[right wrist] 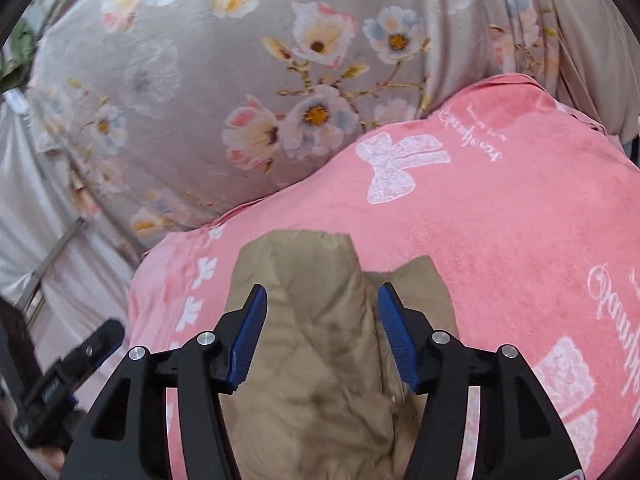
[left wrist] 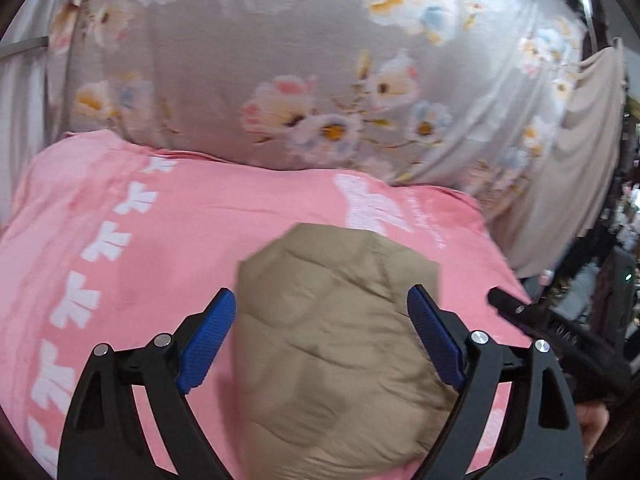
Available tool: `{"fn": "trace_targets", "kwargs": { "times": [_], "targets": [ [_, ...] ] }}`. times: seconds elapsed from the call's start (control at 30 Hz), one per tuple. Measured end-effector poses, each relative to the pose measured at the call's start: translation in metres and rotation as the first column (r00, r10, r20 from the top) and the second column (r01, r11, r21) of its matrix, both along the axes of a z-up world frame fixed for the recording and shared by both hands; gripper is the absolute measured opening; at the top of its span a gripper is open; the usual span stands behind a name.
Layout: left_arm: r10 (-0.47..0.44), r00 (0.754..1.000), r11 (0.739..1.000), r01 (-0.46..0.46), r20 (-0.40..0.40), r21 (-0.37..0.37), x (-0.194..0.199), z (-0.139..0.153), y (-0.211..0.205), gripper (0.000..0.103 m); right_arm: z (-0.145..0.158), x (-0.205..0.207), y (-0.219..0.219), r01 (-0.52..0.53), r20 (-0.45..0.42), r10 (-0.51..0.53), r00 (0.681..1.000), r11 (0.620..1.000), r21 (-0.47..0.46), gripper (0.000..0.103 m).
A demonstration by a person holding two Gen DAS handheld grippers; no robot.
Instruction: Fold large clothes
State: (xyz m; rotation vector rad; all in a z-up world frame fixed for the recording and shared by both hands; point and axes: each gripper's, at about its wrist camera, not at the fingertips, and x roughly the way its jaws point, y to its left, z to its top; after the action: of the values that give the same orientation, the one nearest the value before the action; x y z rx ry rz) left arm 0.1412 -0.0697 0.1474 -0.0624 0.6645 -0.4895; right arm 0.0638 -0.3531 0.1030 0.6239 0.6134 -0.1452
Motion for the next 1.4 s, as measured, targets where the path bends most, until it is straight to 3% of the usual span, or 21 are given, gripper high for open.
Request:
{"fn": "trace_targets", "kwargs": {
  "times": [0.23,0.27,0.3,0.4,0.5,0.67,0.9,1.03,1.4],
  "targets": [
    [0.072,0.997,0.99,-0.068,-0.036,0.12,0.034,-0.019,-0.018,0.085,-0.035,0.059,-0.001,0.017,-0.176,-0.01,0.984,0.999,0.036,0.058],
    [0.068,0.996,0.99,-0.061,-0.049,0.126,0.038,-0.024,-0.022,0.085,-0.041,0.065,0.003,-0.006,-0.196,0.009,0.981,1.0,0.019,0.048],
    [0.065,0.996,0.99,-0.057,-0.063,0.127,0.036,-0.03,-0.026,0.085,-0.045,0.068,0.005,-0.027,-0.206,0.029,0.978,1.0,0.014,0.024],
    [0.06,0.992,0.99,-0.045,-0.107,0.133,0.043,-0.048,-0.038,0.085,-0.054,0.057,0.004,-0.041,-0.188,0.042,0.981,0.999,0.007,0.008],
    [0.056,0.991,0.988,-0.039,-0.119,0.148,0.046,-0.058,-0.046,0.085,-0.058,0.039,-0.003,-0.008,-0.172,0.005,0.985,1.0,-0.021,0.007],
    [0.051,0.986,0.983,-0.023,-0.156,0.18,0.052,-0.081,-0.067,0.084,-0.09,0.032,-0.004,0.023,-0.253,-0.059,0.966,0.989,-0.143,0.006],
    [0.04,0.975,0.978,0.008,-0.219,0.211,0.055,-0.116,-0.094,0.084,-0.12,0.028,-0.004,0.029,-0.29,-0.089,0.953,0.978,-0.207,0.007],
    [0.043,0.976,0.975,0.006,-0.215,0.221,0.054,-0.128,-0.1,0.086,-0.133,0.03,-0.001,0.019,-0.301,-0.097,0.949,0.968,-0.252,0.007],
    [0.059,0.977,0.972,-0.009,-0.205,0.235,0.062,-0.155,-0.105,0.096,-0.156,0.033,0.0,0.013,-0.283,-0.088,0.955,0.966,-0.257,0.012]
  ]
}}
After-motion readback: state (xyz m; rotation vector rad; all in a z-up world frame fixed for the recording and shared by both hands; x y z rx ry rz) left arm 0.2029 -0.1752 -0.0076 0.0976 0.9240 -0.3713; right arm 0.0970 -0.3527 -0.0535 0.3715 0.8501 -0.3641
